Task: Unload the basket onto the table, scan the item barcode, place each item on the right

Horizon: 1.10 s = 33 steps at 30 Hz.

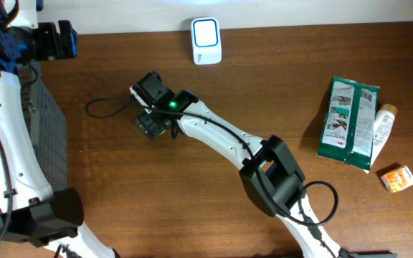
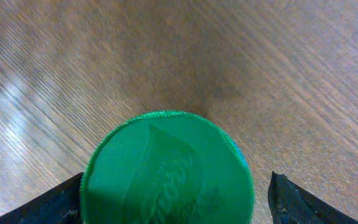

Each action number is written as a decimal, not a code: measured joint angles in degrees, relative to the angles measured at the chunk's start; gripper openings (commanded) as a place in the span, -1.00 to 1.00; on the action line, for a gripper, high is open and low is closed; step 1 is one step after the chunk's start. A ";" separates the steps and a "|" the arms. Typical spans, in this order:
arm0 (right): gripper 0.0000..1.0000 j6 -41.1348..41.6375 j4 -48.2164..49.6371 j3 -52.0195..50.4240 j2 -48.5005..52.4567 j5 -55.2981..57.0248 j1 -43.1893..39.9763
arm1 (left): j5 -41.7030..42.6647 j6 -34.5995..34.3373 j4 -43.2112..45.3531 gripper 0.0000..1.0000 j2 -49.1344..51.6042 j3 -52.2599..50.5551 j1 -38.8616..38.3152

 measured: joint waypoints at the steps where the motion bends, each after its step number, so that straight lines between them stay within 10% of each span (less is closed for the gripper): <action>1: 0.46 -0.13 0.00 0.00 0.48 -0.24 0.00 | 0.00 0.00 0.00 0.99 0.00 0.00 0.00; 9: 0.17 0.17 0.02 0.00 0.98 -0.87 -0.11 | 0.00 0.00 -0.02 0.98 0.00 0.00 0.00; 21: 0.17 -2.69 -20.76 -0.02 -12.50 -1.03 -16.68 | 6.38 0.00 -0.46 0.99 0.00 0.00 -3.85; 33: 0.29 -14.12 -15.10 -14.34 -11.67 -5.57 -17.75 | 4.74 0.02 -0.61 0.98 12.24 -0.76 -17.86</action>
